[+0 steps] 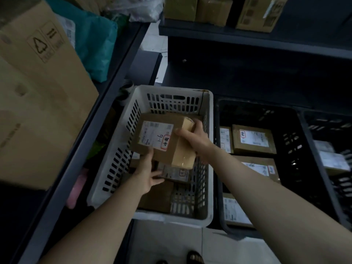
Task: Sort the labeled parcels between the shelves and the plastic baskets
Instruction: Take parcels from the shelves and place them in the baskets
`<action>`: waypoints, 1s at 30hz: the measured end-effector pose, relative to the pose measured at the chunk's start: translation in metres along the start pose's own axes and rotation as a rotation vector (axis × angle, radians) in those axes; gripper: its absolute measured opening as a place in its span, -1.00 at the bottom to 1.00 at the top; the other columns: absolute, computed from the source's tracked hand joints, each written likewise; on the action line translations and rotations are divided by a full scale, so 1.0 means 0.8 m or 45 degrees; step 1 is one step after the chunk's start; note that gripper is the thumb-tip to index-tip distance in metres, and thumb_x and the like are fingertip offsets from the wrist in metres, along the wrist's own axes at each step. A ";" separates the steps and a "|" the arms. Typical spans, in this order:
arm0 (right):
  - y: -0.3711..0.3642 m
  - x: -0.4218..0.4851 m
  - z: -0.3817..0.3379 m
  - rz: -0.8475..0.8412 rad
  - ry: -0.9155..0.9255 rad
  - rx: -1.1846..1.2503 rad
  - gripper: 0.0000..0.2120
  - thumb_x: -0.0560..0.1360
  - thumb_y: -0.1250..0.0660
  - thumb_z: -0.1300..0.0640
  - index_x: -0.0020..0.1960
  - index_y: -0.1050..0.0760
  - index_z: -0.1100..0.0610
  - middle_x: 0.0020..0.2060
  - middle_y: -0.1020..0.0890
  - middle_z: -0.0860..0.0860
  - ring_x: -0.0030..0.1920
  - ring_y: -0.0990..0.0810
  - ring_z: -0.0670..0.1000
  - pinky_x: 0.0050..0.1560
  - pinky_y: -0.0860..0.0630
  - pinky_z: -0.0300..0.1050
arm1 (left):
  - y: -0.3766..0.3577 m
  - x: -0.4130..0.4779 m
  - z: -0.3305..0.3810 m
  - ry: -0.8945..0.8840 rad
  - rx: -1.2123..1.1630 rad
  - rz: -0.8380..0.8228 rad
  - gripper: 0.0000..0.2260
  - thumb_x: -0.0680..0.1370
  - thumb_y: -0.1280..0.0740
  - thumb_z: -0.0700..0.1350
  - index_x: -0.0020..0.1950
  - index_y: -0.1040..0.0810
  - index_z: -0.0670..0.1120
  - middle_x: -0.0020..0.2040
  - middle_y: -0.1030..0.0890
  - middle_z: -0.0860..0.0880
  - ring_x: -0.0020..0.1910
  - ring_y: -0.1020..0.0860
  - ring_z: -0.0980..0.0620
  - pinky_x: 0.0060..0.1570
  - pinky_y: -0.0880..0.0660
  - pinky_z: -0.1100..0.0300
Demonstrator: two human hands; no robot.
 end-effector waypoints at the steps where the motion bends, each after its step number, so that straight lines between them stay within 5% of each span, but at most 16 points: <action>1: 0.006 -0.003 -0.006 0.049 0.050 -0.139 -0.05 0.29 -0.47 -0.24 0.51 -0.02 -0.15 0.41 -0.21 0.13 0.35 -0.30 0.23 0.34 -0.36 0.21 | 0.008 0.002 -0.002 -0.044 0.129 0.062 -0.45 0.58 -0.19 0.17 0.51 -0.18 0.01 0.43 -0.33 -0.16 0.30 -0.42 -0.24 0.24 -0.40 -0.22; 6: 0.015 -0.012 -0.029 0.011 0.119 -0.710 -0.19 0.40 -0.37 -0.27 0.50 -0.07 -0.08 0.44 -0.13 0.20 0.35 -0.32 0.32 0.27 -0.37 0.14 | 0.043 0.002 0.004 -0.241 0.516 0.254 -0.52 0.63 -0.19 -0.06 0.52 -0.13 0.08 0.39 -0.35 -0.12 0.03 -0.45 -0.07 0.04 -0.43 0.06; 10: -0.008 -0.017 -0.046 -0.170 0.038 -1.303 -0.12 0.40 -0.31 -0.33 0.55 0.05 -0.13 0.52 -0.01 0.23 0.43 -0.22 0.34 0.31 -0.31 0.19 | 0.042 -0.008 0.012 -0.243 0.617 0.131 -0.59 0.64 -0.16 -0.12 0.50 -0.23 -0.03 0.42 -0.33 -0.13 0.31 -0.36 -0.13 0.17 -0.35 0.06; 14: -0.040 -0.017 -0.049 -0.209 -0.027 -1.636 -0.11 0.38 -0.22 -0.42 0.56 0.04 -0.13 0.50 -0.07 0.21 0.42 -0.24 0.33 0.31 -0.33 0.24 | 0.043 -0.015 0.018 -0.241 0.675 0.082 -0.60 0.64 -0.17 -0.10 0.49 -0.26 -0.05 0.45 -0.32 -0.10 0.39 -0.32 -0.12 0.32 -0.31 0.02; 22: -0.061 0.014 -0.030 -0.092 -0.347 -1.653 -0.08 0.34 -0.24 -0.43 0.53 -0.13 0.04 0.47 -0.18 0.12 0.40 -0.30 0.22 0.23 -0.43 0.15 | 0.053 -0.019 0.006 -0.139 0.751 -0.010 -0.67 0.62 -0.21 -0.02 0.39 -0.36 -0.01 0.33 -0.42 -0.07 0.18 -0.46 -0.07 0.24 -0.43 -0.01; 26: -0.046 0.019 -0.027 0.024 -0.453 -1.466 0.08 0.28 -0.30 -0.46 0.56 -0.01 0.10 0.44 -0.21 0.12 0.40 -0.33 0.20 0.24 -0.43 0.07 | 0.036 -0.019 -0.002 -0.048 0.715 -0.111 -0.63 0.62 -0.20 0.02 0.41 -0.32 -0.02 0.32 -0.43 -0.08 0.15 -0.48 -0.08 0.27 -0.42 -0.07; 30: -0.039 0.027 -0.025 0.028 -0.403 -1.546 -0.02 0.36 -0.20 -0.46 0.57 -0.01 0.05 0.48 -0.16 0.13 0.42 -0.28 0.22 0.30 -0.38 0.14 | 0.023 -0.016 -0.011 0.002 0.770 -0.210 -0.60 0.61 -0.18 0.08 0.42 -0.31 0.00 0.31 -0.42 -0.06 0.18 -0.48 -0.09 0.28 -0.41 -0.07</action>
Point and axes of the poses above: each hand's wrist, its own x-axis towards the middle knuckle, its own y-axis out of the back of the hand, z = x × y, the point moved 5 cm from there along x, towards the middle knuckle
